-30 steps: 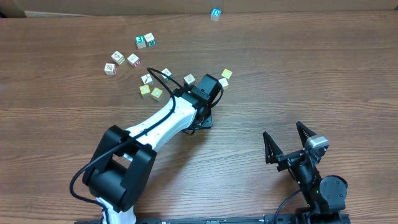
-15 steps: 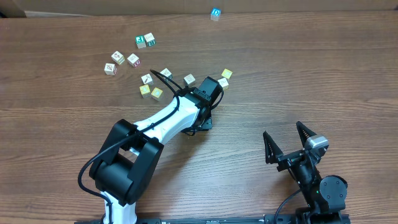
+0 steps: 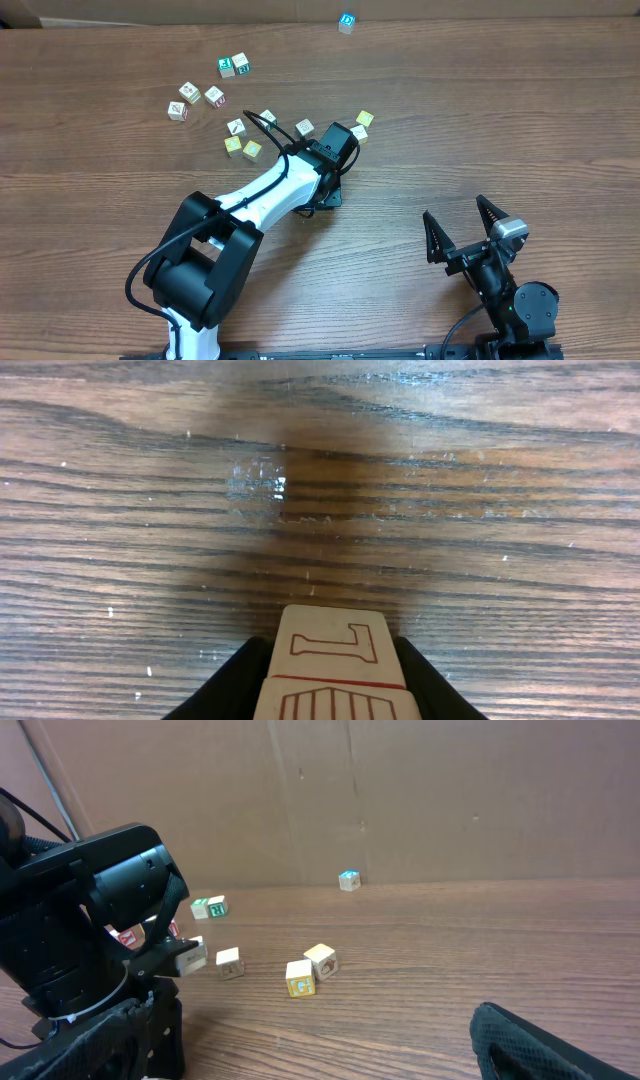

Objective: Form a tower
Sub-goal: 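Open the left gripper to release the bow-picture block, then raise the left gripper and move it back over the block cluster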

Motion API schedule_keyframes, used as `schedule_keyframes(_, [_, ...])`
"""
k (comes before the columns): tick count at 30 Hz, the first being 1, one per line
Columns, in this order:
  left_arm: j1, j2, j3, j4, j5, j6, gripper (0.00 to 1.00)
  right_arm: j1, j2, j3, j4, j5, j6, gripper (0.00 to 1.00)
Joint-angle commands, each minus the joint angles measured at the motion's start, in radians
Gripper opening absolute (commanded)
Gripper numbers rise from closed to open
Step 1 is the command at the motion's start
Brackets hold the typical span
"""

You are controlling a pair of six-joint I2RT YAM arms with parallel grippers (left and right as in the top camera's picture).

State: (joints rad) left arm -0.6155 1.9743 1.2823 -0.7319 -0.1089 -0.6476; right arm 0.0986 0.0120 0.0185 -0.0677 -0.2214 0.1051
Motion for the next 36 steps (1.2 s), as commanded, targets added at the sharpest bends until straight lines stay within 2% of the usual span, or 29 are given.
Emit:
schedule_keyframes(1, [0.0,0.007,-0.001,0.003,-0.005,0.017,0.31,-0.005,-0.009,-0.01,0.005,-0.001,0.002,1.0])
schedule_keyframes(8, [0.0,0.007,-0.001,0.003,-0.002,0.017,0.29,-0.005,-0.009,-0.011,0.005,-0.001,0.002,1.0])
schedule_keyframes(13, [0.0,0.007,-0.001,0.003,-0.001,0.017,0.5,-0.005,-0.009,-0.01,0.005,-0.001,0.002,1.0])
schedule_keyframes(17, [0.0,0.007,-0.001,0.004,-0.002,0.018,0.62,-0.005,-0.009,-0.01,0.005,-0.001,0.002,1.0])
schedule_keyframes(26, [0.014,0.006,0.111,-0.018,-0.008,0.132,0.72,-0.005,-0.009,-0.01,0.005,-0.001,0.002,1.0])
schedule_keyframes(36, [0.075,0.006,0.312,-0.101,-0.078,0.184,0.75,-0.005,-0.009,-0.01,0.005,-0.001,0.002,1.0])
